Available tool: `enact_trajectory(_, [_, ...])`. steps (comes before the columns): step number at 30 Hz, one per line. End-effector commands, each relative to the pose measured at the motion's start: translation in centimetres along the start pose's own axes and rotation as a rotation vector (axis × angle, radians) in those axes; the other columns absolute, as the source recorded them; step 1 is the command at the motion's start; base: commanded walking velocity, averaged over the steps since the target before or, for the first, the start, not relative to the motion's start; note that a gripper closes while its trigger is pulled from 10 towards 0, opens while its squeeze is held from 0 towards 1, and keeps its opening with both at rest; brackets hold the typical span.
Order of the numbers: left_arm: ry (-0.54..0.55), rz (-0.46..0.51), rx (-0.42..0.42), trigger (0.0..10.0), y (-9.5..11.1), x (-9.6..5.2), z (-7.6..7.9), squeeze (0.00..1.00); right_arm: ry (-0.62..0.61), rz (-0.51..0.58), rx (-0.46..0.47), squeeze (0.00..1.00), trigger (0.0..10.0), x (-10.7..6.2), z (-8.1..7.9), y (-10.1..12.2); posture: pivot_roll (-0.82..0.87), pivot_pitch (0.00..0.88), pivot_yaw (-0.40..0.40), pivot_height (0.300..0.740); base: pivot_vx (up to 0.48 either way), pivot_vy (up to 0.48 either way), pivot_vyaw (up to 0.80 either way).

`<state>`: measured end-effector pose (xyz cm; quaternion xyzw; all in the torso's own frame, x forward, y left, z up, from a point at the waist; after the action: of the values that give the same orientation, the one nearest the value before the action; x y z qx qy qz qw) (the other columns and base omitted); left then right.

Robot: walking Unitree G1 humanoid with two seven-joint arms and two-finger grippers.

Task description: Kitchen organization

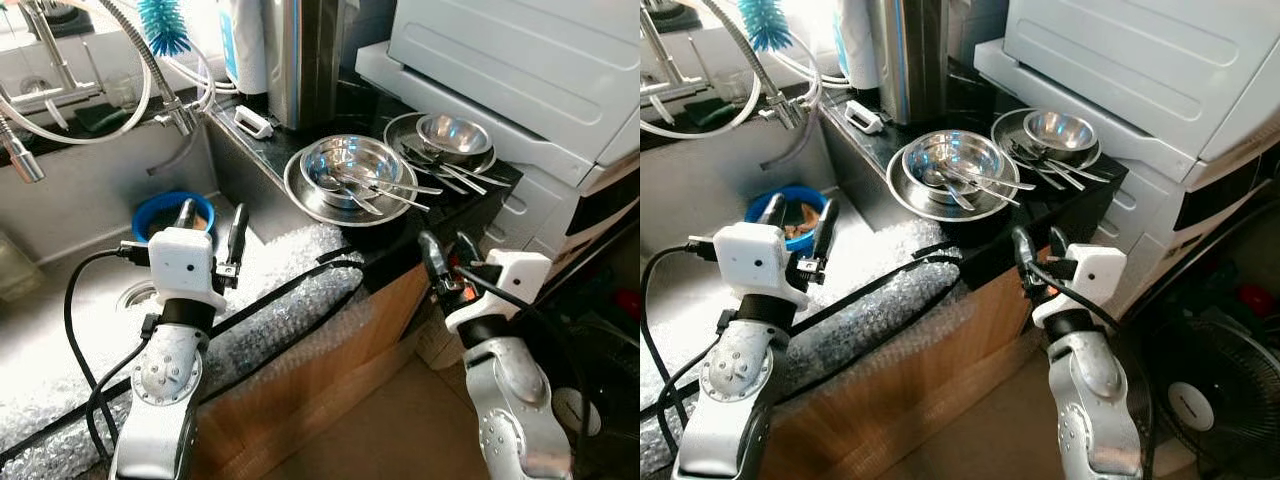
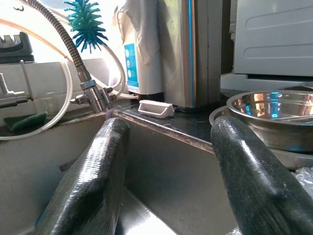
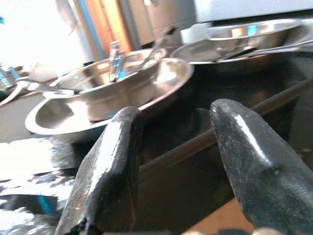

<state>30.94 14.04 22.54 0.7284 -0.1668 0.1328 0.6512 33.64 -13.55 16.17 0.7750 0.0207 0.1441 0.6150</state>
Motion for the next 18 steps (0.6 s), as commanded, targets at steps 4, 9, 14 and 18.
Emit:
enact_trajectory(4, [0.004, 0.002, 0.003, 10.0, 0.0, 0.1, 0.1, 0.00, 0.048, -0.003, 0.019, 0.00, 10.0, 0.6, -0.9, 0.0, 0.05, 0.083, -0.047, 0.740, 0.000, 0.000, 0.00])
enact_trajectory(9, [0.011, -0.001, 0.003, 10.0, 0.0, 0.1, -0.1, 0.00, 0.053, 0.012, -0.001, 0.00, 10.0, 1.3, -1.0, 0.2, 0.05, 0.092, -0.046, 0.740, 0.000, 0.000, 0.00])
enact_trajectory(14, [0.013, -0.006, 0.004, 10.0, -0.2, 0.1, -0.1, 0.00, 0.030, 0.043, -0.014, 0.00, 10.0, 2.2, -0.5, 1.2, 0.05, 0.096, -0.046, 0.740, 0.000, 0.000, 0.00])
enact_trajectory(18, [0.015, -0.006, 0.006, 10.0, -0.2, 0.1, -0.1, 0.00, 0.054, 0.055, -0.018, 0.00, 10.0, 2.7, -0.8, 1.4, 0.06, 0.097, -0.046, 0.740, 0.000, 0.000, 0.00])
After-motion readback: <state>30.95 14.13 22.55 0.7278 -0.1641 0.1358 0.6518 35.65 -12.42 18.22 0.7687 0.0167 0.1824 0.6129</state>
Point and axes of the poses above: a point about 5 cm out from each wrist's last joint towards the gripper, its own x axis pointing out of the wrist towards the gripper, its own y axis along the axis of the wrist's last joint, z = x × y, the point moved 6 cm from there along x, pointing out of the wrist towards the gripper
